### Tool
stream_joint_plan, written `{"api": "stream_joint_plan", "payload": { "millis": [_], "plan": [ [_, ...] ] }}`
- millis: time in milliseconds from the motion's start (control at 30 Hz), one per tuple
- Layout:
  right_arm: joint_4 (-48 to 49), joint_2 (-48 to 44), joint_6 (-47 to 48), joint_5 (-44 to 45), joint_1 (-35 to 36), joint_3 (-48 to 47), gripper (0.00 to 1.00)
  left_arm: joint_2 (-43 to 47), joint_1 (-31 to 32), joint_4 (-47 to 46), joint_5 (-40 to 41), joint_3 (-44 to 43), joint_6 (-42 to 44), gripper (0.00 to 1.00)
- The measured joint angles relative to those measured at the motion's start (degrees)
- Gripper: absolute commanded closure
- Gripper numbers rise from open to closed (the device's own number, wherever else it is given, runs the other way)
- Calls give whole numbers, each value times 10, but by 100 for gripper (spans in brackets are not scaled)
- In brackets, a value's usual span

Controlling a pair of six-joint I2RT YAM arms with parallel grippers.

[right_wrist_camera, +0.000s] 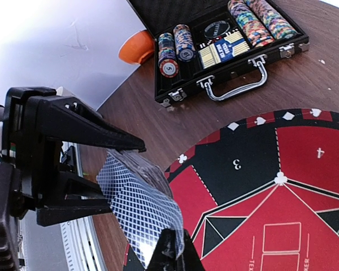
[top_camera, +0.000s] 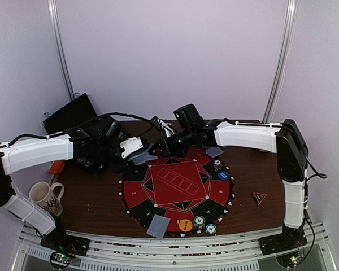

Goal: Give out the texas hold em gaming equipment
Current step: Pick up the poker card from the face-down deck piles, then distribute the poker card in the big blind area.

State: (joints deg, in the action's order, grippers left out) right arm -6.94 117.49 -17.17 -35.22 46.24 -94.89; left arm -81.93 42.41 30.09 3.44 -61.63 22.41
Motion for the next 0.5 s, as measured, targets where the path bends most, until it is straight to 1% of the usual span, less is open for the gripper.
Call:
{"api": "stream_joint_plan", "payload": {
  "millis": [267,400,500],
  "plan": [
    [-91,-42,59,45,-5,-9,100,0,0,0,0,0,0,49],
    [-154,-89,105,62,-24,-9,100,0,0,0,3,0,-2,49],
    [-211,-132,157,62,-36,-2,100,3,0,0,7,2,-8,49]
  ]
}}
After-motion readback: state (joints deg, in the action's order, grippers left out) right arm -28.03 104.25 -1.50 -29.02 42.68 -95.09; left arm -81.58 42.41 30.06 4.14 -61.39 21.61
